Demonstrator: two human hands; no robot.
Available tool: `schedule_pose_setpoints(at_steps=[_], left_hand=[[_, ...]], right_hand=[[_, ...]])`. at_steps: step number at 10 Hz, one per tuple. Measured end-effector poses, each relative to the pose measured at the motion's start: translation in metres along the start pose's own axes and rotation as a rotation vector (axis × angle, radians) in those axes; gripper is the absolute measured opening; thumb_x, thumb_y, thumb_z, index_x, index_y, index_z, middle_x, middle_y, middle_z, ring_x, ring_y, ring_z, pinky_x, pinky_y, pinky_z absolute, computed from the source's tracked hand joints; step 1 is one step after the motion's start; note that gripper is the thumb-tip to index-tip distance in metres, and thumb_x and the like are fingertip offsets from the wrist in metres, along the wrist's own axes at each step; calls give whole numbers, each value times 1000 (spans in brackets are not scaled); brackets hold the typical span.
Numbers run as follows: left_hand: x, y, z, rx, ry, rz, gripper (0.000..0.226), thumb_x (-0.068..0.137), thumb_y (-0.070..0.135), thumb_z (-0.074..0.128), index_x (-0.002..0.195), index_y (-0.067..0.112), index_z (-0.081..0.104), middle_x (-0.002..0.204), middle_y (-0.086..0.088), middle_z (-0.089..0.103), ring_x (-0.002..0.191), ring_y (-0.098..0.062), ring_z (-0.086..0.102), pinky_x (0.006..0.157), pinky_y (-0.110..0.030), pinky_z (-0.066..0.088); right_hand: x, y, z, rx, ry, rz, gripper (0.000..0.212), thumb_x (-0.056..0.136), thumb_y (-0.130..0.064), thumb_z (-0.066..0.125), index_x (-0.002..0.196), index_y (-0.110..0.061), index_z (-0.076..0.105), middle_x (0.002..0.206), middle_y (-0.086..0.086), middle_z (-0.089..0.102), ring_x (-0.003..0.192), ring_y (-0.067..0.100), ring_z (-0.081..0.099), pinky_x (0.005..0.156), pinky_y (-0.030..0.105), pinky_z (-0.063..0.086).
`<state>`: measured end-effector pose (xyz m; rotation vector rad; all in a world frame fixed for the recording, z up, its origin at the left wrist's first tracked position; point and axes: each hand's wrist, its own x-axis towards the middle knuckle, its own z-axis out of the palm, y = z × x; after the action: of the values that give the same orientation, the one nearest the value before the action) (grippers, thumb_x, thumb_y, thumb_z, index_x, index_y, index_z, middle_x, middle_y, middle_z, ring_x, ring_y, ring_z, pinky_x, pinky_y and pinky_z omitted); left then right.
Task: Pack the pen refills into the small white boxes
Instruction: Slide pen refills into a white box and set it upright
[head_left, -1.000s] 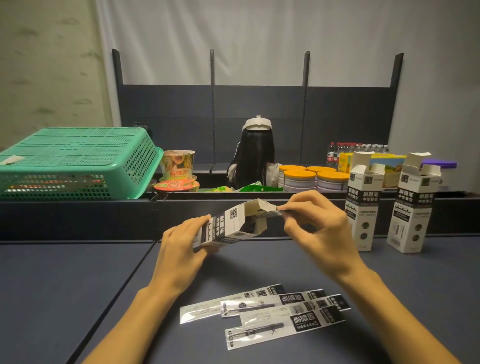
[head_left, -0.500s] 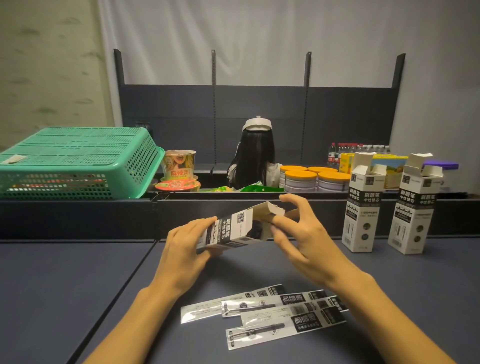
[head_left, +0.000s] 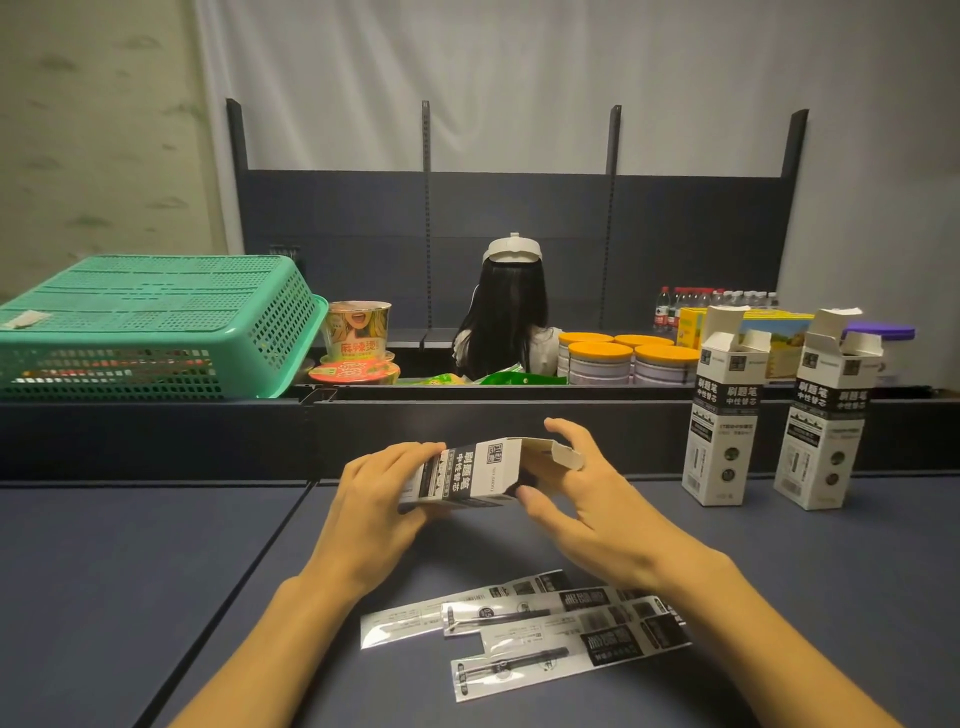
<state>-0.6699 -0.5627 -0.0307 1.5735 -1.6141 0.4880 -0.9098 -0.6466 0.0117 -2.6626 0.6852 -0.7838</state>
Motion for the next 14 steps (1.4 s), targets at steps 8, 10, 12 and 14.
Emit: schedule_pose_setpoints(at_steps=[8,10,12,14], left_hand=[[6,-10,-4,-49,149,-70,65,70,28,84,127,22,55,120,4,62,107,-18,59,90,-49,48],[5,-10,-3,-43,138,-64,65,70,27,84,127,21,55,120,3,62,106,-18,59,89,-49,48],[5,-11,-4,-53,126,-76,64,71,34,81,128,21,55,121,2,62,108,-18,59,90,-50,49],[4,-10,-4,-67,110,-82,64,71,43,71,129,22,54,121,3,62,107,-17,59,90,-49,49]], right_hand=[[4,3,-17,43,252,-146,7,87,-22,66,91,-24,62,96,-7,57,85,9,57,73,15,45],[-2,5,-23,-75,-304,173,20,87,-35,67,104,-25,71,89,-2,68,75,5,58,67,17,46],[-3,2,-8,-161,-430,158,35,86,-43,68,116,-26,68,84,-12,56,72,5,51,63,18,42],[-3,0,-6,-154,-436,141,13,88,-35,67,95,-25,71,83,-15,52,76,3,51,63,14,37]])
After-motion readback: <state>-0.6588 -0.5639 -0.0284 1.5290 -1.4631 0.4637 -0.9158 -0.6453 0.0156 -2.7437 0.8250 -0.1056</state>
